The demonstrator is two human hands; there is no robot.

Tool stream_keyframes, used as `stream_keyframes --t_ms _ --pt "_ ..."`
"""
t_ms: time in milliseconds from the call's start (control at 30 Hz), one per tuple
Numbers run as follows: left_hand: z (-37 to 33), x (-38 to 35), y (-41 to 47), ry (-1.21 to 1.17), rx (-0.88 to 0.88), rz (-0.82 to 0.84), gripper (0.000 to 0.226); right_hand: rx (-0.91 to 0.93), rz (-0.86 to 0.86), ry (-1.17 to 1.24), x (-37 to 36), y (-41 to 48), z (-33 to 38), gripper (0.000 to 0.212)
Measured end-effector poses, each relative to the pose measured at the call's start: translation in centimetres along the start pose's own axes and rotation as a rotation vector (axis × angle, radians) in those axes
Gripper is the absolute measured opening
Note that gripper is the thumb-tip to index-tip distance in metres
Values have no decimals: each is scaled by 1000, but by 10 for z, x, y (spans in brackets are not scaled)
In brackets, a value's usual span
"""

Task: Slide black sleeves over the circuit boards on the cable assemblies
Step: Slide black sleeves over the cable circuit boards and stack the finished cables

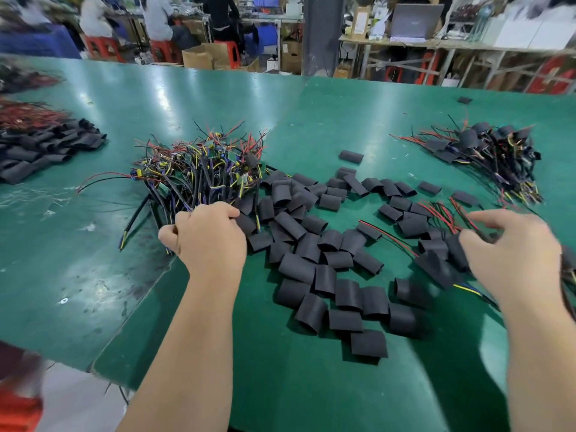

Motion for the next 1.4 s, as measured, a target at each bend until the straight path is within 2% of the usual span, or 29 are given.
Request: stream_keyframes --t_ms 133,200,267,367,433,467,567,667,833,1000,1133,1267,1367,1400 --pt "-2 5 0 -223 -19 -75 25 76 4 58 -3 -12 23 22" --pt "-9 13 -3 -335 -62 -141 29 47 24 204 -8 -20 29 21" --pt "-20 21 -7 -511 -161 -166 31 -45 174 467 -27 -29 34 22" --pt "-45 29 -23 -749 -417 -84 33 -237 591 1041 -70 -56 59 26" --pt "-63 30 -36 -795 -570 -12 34 -349 746 1335 -84 -69 75 49" --pt "-70 29 -42 -810 -622 32 33 -371 765 1435 -86 -71 80 52" --pt "-81 22 -52 -806 -707 118 31 -426 654 1639 -85 -64 83 31" --pt "-84 17 -57 -750 -741 142 27 -389 524 1637 -79 -59 78 18" --pt "-93 13 -67 -779 -711 227 20 -185 526 1384 -79 -67 86 18" --pt "-91 10 -63 -913 -562 279 10 -255 490 1360 -83 -68 81 5" --pt "-92 -2 -63 -942 -493 437 16 -226 473 1376 -79 -68 82 19" --pt "-89 -20 -63 -875 -397 561 16 -192 464 1299 -81 -70 80 11" --pt "-83 -27 -62 -1039 -211 620 22 -197 479 1307 -83 -74 84 12" --pt "-82 -23 -61 -1081 -219 584 22 -231 482 1340 -84 -75 84 11"
Point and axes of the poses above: each hand's wrist, its own y-axis towards the middle knuckle, its own x-axis out of the back of the hand, z = x × y, the point moved 8 cm from there along y, towards the middle knuckle, and after that the axes turned 2 degrees about x, right-handed, at the moved point
